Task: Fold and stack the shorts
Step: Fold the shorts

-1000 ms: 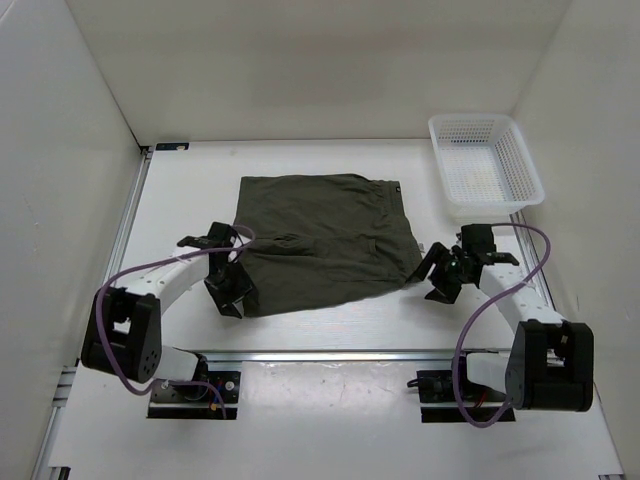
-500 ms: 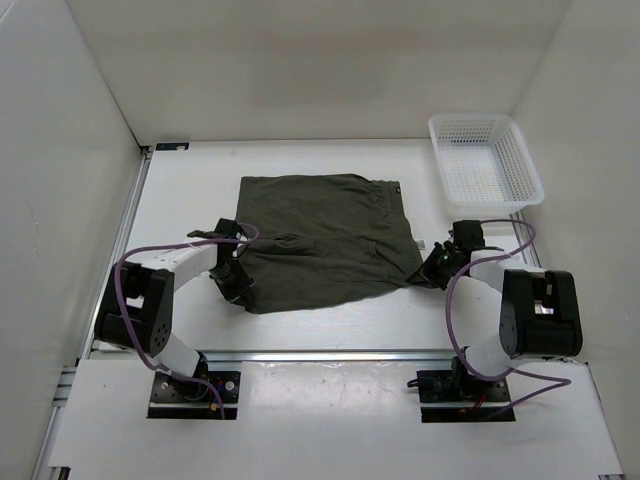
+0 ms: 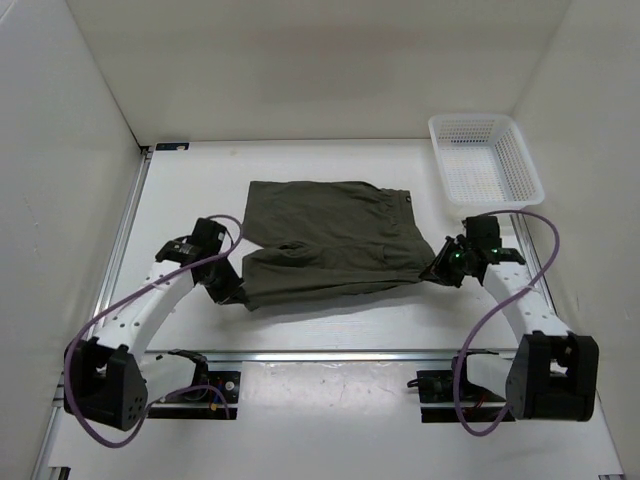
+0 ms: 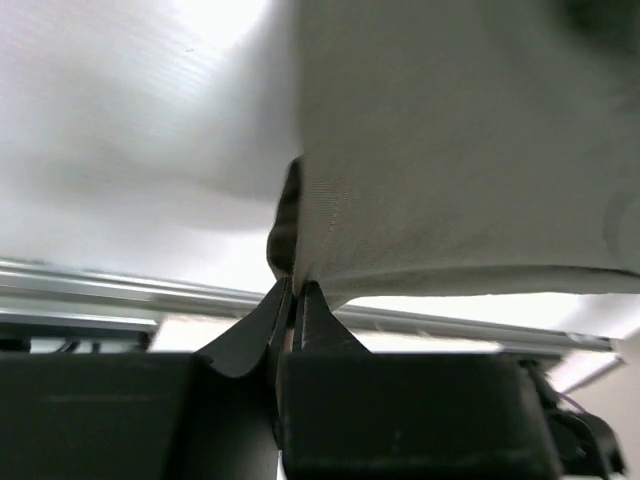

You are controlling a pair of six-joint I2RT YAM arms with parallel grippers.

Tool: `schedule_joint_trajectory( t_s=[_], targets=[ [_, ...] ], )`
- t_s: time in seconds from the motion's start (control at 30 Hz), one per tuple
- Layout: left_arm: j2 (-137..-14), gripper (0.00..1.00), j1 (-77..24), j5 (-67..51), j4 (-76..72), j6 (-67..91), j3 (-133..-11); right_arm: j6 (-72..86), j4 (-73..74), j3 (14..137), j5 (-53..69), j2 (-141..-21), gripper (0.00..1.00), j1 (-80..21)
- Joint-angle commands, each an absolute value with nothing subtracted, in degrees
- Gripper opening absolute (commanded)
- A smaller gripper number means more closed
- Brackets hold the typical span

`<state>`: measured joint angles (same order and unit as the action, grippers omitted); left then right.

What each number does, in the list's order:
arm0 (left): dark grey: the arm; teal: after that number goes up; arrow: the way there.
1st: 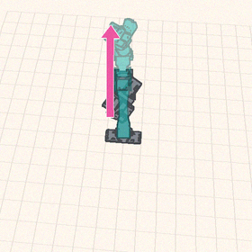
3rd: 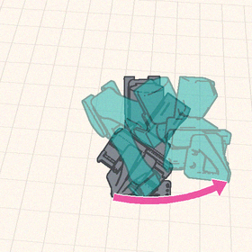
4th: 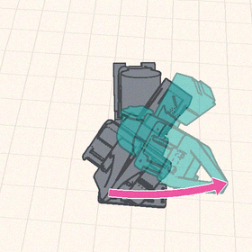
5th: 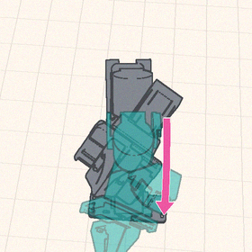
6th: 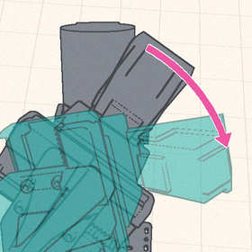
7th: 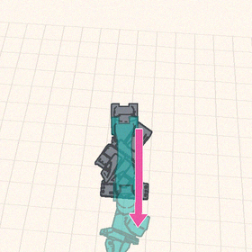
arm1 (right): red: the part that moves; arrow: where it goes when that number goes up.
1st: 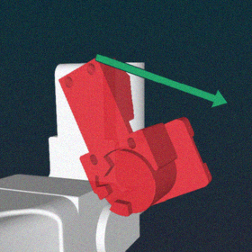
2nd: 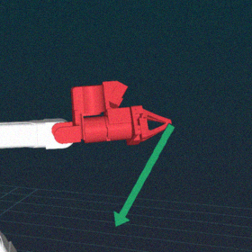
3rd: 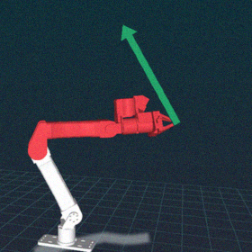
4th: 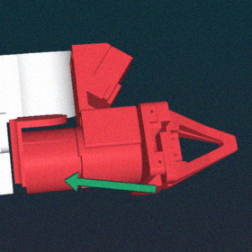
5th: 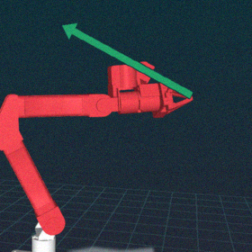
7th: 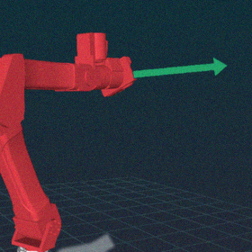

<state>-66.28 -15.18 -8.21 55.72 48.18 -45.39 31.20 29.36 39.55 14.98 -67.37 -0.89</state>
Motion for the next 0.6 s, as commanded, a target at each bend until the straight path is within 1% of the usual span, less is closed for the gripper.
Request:
schedule_joint_trajectory(
  t_s=[0.0, 0.03, 0.07, 0.13, 0.17, 0.23, 0.27, 0.33, 0.37, 0.5, 0.57],
  targets=[
    [-63.54, 0.11, -15.21, -4.49, 61.60, 48.43, -53.41, 29.18, 36.99, 46.12, 10.29, -64.34, 0.00, -0.70],
    [-65.11, 0.11, -15.21, -3.87, 62.22, 47.30, -55.96, 28.66, 37.00, 47.53, 9.59, -63.81, 0.00, -0.70],
    [-66.52, 0.11, -15.21, -2.56, 62.75, 47.29, -61.29, 28.65, 37.70, 48.85, 9.58, -63.81, 0.00, -0.70],
    [-69.77, 0.11, -15.21, -0.97, 63.28, 45.71, -66.68, 28.65, 37.71, 53.14, 9.58, -66.00, 0.00, -0.70],
    [-73.61, 0.11, -15.21, 0.51, 63.28, 44.92, -71.84, 28.65, 37.71, 54.57, 8.97, -67.14, 0.00, -0.70],
    [-77.67, 0.11, -15.21, 1.58, 63.28, 44.13, -76.70, 28.13, 37.71, 59.56, 8.36, -71.35, 0.00, -0.70],
    [-81.78, 0.11, -14.51, 2.10, 62.50, 44.12, -78.90, 27.60, 37.18, 61.16, 8.35, -72.85, 0.00, -0.70],
    [-86.20, 0.11, -12.66, 1.33, 61.96, 43.24, -85.58, 27.60, 37.18, 66.06, 8.35, -77.59, 0.00, -0.70],
    [-90.31, 0.11, -11.35, 1.32, 61.96, 42.55, -89.96, 27.08, 37.18, 67.75, 8.35, -79.00, 0.00, -0.70],
    [-99.02, 0.11, -9.24, -0.09, 62.13, 40.79, -99.81, 27.07, 37.18, 75.13, 9.83, -87.07, 0.00, -0.70],
    [-101.59, 0.11, -8.53, -0.62, 62.14, 40.17, -102.56, 27.07, 37.70, 78.55, 10.37, -89.29, 0.00, -0.70]
  ],
)
